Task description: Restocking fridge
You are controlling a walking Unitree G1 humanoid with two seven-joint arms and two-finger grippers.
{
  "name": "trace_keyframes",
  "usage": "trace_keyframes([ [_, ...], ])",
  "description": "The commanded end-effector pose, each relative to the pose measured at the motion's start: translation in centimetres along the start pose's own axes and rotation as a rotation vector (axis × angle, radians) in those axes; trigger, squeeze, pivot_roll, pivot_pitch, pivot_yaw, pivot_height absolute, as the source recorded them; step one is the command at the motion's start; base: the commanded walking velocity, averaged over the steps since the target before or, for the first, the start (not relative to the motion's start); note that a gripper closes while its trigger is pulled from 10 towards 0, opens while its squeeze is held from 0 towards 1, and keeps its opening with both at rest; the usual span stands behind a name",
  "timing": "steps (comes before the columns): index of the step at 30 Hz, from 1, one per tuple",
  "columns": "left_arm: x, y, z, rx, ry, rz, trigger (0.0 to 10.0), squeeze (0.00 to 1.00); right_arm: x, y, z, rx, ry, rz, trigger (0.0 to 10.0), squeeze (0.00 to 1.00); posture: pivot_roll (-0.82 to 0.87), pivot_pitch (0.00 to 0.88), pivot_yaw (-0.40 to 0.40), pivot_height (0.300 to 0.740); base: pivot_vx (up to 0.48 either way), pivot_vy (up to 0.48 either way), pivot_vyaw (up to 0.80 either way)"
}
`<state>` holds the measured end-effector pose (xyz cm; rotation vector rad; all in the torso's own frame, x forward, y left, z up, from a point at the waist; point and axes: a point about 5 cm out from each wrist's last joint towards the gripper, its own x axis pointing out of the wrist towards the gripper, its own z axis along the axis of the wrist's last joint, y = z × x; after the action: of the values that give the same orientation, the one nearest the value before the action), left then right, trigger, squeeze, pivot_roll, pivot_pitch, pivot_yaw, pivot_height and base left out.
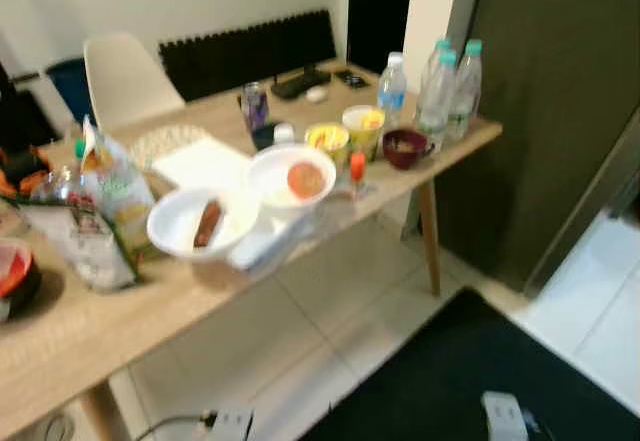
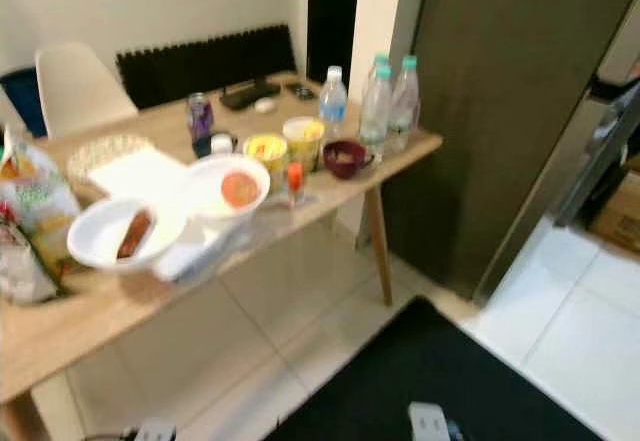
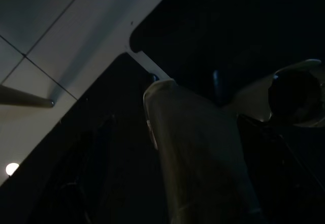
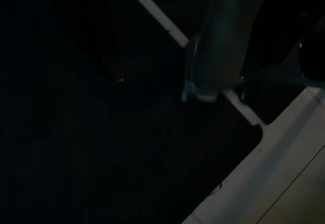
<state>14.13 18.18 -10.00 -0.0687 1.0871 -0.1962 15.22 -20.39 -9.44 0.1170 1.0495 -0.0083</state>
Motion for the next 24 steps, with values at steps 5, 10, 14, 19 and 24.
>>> trace_keyframes([
  [5, -0.03, -0.14, -0.51, 0.002, 0.021, -0.004, 10.0, 0.0, -0.13, -0.5, -0.21, 0.016, 0.008, -0.016, 10.0, 0.0, -0.01, 0.0, -0.017, 0.74, 0.0, -0.446, 0.0],
  [10, -0.09, 0.22, -0.59, -0.027, 0.02, 0.036, 10.0, 0.0, -0.14, -0.54, -0.21, 0.019, 0.008, -0.017, 10.0, 0.0, -0.01, 0.0, -0.02, 0.74, 0.0, -0.357, 0.0],
  [14, -0.12, 0.38, -0.57, -0.029, 0.02, 0.052, 10.0, 0.0, -0.14, -0.56, -0.2, 0.018, 0.008, -0.017, 10.0, 0.0, -0.01, 0.0, -0.021, 0.74, 0.0, 0.0, 0.0],
  [19, -0.1, 0.32, -0.5, -0.036, 0.013, 0.049, 10.0, 0.0, -0.15, -0.63, -0.16, 0.017, 0.008, -0.018, 10.0, 0.0, -0.01, 0.0, -0.023, 0.74, 0.0, 0.0, 0.0],
  [24, -0.08, 0.26, -0.51, -0.036, 0.014, 0.047, 10.0, 0.0, -0.15, -0.62, -0.16, 0.013, 0.008, -0.016, 10.0, 0.0, -0.01, 0.0, -0.023, 0.74, 0.0, 0.0, 0.0],
])
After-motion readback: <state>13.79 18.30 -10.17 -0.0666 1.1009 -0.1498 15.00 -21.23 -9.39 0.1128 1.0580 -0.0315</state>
